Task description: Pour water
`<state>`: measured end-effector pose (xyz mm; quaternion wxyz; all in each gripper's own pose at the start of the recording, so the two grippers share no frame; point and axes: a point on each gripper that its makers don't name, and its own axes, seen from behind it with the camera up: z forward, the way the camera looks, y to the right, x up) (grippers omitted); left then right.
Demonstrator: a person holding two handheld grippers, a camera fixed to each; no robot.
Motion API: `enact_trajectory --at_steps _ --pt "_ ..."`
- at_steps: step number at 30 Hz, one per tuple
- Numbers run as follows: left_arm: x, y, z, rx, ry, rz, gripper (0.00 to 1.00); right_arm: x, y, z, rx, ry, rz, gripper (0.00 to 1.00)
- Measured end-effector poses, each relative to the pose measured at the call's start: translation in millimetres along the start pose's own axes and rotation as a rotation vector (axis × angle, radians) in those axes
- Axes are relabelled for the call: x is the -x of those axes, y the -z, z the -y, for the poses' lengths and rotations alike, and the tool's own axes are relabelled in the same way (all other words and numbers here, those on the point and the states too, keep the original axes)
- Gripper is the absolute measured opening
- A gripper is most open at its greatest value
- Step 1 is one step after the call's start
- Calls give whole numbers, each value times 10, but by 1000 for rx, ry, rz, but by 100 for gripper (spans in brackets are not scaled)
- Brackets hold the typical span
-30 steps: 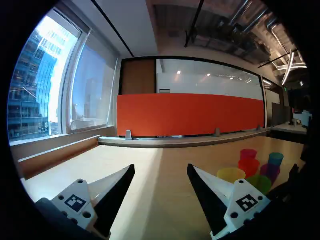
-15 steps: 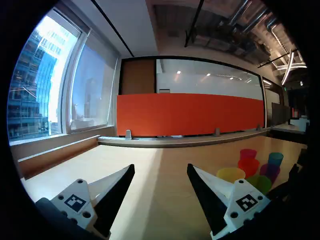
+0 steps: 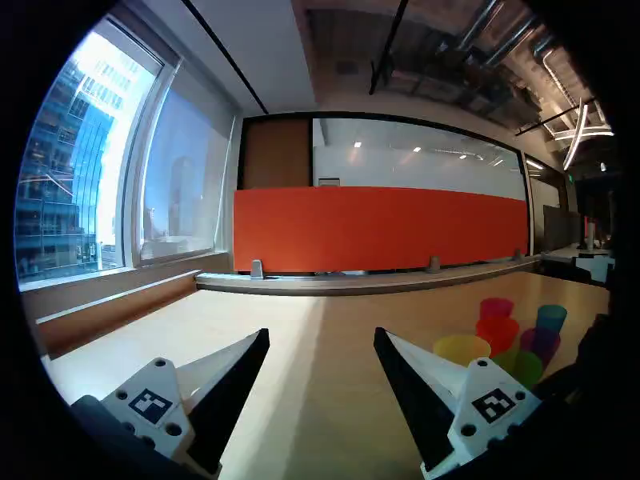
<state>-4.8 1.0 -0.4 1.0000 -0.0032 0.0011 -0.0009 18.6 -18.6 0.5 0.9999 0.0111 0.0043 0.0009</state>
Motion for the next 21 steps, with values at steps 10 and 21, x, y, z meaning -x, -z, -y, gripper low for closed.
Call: enact_trajectory --at_steps 10,21 --pt "-3 3 1 0 0 0 97 110 6 -136 21 26 7 100" --pt "-1 -2 -2 0 0 0 97 171 -18 -216 27 2 9 100"
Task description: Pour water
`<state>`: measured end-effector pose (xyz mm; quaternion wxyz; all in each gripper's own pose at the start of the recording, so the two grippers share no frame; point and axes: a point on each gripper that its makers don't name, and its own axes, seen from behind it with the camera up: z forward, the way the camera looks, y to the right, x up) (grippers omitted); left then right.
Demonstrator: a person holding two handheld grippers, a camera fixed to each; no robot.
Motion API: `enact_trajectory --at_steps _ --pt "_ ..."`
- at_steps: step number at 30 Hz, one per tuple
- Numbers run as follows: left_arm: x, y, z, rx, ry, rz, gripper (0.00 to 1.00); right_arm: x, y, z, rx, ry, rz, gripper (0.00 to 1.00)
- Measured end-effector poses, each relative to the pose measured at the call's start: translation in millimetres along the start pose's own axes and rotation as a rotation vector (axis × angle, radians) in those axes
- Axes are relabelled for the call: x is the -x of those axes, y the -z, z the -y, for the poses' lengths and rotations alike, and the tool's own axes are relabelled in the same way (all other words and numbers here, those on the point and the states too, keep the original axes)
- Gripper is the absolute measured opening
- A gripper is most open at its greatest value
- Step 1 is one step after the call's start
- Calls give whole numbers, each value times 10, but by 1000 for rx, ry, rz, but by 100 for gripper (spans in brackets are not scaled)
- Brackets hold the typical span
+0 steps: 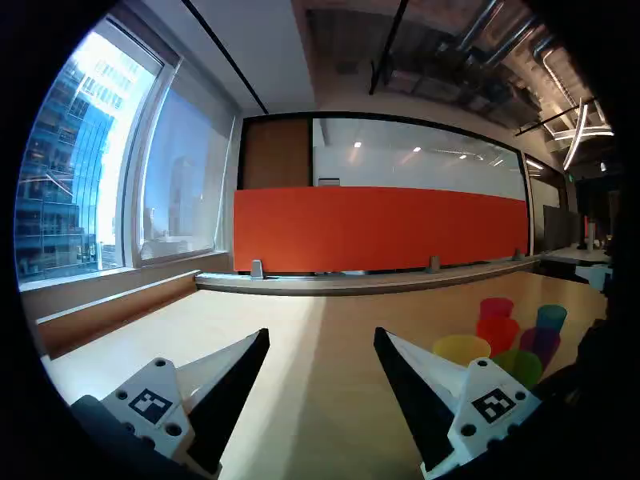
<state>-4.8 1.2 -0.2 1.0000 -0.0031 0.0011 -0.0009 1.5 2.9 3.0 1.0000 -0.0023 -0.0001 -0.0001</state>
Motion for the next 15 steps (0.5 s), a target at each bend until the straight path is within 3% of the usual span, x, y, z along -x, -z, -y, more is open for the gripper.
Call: enact_trajectory --at_steps 15 --pt "-2 6 1 0 0 0 97 4 14 -12 1 1 -1 100"
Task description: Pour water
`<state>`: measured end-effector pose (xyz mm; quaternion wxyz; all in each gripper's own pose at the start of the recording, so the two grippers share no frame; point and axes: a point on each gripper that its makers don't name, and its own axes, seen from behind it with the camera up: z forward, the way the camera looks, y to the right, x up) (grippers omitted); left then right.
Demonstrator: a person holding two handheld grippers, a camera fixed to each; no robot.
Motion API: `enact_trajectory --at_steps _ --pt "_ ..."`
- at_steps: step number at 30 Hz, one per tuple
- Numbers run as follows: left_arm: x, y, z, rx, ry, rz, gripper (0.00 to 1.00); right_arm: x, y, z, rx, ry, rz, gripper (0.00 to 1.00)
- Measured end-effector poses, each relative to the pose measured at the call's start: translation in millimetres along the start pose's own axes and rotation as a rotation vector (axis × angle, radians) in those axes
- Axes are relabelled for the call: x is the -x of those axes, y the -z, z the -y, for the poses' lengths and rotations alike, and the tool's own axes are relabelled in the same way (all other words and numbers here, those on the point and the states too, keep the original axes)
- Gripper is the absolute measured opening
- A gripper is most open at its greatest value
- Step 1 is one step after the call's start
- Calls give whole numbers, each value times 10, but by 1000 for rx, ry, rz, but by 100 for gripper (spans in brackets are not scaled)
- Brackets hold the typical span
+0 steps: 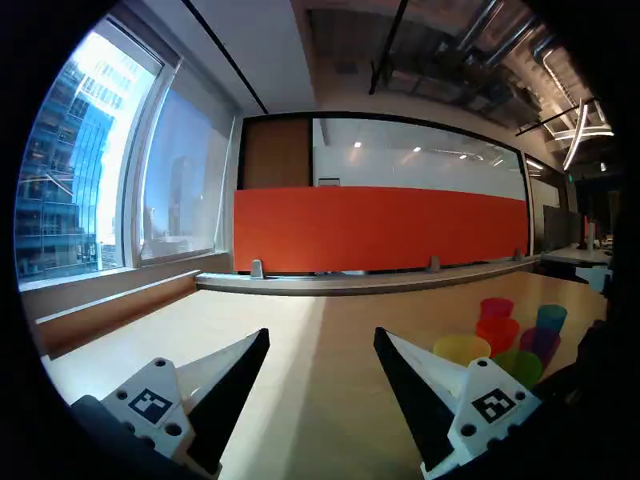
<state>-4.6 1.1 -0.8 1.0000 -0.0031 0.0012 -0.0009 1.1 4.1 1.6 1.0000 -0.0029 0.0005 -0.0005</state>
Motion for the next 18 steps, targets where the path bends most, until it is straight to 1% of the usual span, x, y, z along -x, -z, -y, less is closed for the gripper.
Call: enact_trajectory --at_steps 18 --pt "4 0 3 0 0 0 97 12 8 22 -2 -1 3 100"
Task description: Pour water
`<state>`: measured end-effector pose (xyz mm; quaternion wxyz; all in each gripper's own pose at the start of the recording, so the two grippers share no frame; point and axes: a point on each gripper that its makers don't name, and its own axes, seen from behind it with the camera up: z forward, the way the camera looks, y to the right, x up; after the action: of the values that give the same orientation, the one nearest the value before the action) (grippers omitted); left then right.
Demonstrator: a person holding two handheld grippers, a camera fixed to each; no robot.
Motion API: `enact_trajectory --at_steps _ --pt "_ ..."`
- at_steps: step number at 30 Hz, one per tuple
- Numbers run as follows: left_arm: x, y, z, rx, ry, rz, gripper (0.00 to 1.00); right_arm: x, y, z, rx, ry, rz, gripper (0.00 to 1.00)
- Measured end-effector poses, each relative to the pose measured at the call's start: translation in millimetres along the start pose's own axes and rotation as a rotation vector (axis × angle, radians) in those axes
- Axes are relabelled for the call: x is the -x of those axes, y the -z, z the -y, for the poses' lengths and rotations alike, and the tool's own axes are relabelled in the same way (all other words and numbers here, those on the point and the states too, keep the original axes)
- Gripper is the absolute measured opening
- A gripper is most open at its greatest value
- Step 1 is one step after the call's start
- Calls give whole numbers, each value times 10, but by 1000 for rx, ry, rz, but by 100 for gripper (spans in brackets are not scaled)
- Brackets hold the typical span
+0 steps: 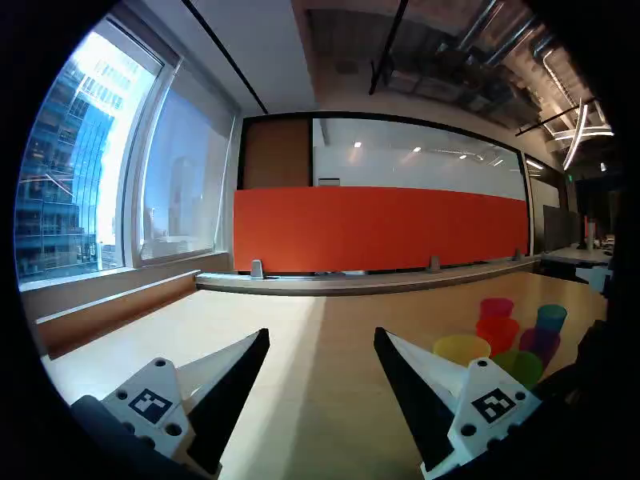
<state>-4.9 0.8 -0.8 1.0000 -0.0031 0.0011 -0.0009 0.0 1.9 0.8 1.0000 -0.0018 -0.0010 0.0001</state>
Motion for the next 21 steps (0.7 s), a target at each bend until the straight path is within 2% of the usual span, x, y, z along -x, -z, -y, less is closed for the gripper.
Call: enact_trajectory --at_steps 21 --pt "-4 -2 -2 0 0 0 97 10 -4 -13 0 0 0 100"
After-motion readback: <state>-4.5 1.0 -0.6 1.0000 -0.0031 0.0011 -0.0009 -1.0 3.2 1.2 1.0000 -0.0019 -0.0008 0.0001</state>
